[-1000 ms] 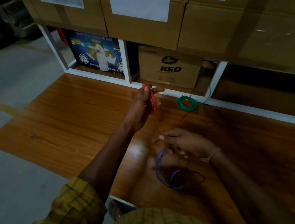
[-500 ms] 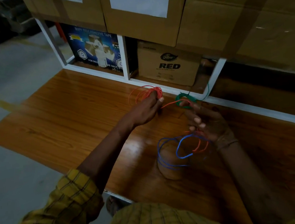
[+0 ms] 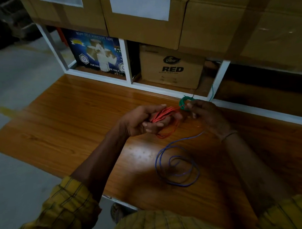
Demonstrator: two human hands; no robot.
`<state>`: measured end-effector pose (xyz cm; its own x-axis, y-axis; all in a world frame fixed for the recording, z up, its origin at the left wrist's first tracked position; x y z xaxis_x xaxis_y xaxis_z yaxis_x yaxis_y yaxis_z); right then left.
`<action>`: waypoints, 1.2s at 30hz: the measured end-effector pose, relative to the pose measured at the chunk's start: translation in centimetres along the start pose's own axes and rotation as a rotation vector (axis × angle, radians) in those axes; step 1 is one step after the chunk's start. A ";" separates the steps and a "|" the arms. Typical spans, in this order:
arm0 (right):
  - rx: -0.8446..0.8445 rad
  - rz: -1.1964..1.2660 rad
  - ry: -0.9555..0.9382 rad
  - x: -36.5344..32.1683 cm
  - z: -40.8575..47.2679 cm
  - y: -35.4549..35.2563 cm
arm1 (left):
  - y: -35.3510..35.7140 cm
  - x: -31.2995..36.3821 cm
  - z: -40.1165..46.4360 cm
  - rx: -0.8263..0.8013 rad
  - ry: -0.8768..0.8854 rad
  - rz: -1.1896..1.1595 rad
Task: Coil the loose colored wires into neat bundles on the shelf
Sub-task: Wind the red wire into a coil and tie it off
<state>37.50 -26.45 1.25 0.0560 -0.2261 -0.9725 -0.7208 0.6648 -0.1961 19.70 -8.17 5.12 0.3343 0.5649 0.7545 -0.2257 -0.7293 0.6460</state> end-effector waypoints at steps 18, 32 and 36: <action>0.018 0.590 0.284 1.4 -4.0 6.9 | 0.3 1.1 2.6 0.447 0.709 -0.476; 0.160 -0.220 0.040 -0.9 -5.7 6.7 | -0.7 1.0 3.0 0.802 0.812 0.096; 0.022 -0.250 -0.065 -4.3 -7.2 6.0 | -1.7 0.0 3.3 0.829 0.636 0.554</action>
<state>27.95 -26.59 5.12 0.2756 -0.3398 -0.8992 -0.6639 0.6091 -0.4337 23.08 -8.15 3.64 -0.1913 0.0124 0.9815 0.5441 -0.8309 0.1165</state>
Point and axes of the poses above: each hand's wrist, its own z-axis towards the middle knuckle, its own y-axis out of the palm, x = y × z, the point moved 1 cm from there along z, towards the middle knuckle, and after that the axes turned 10 degrees about -z, right-handed, at the moved point
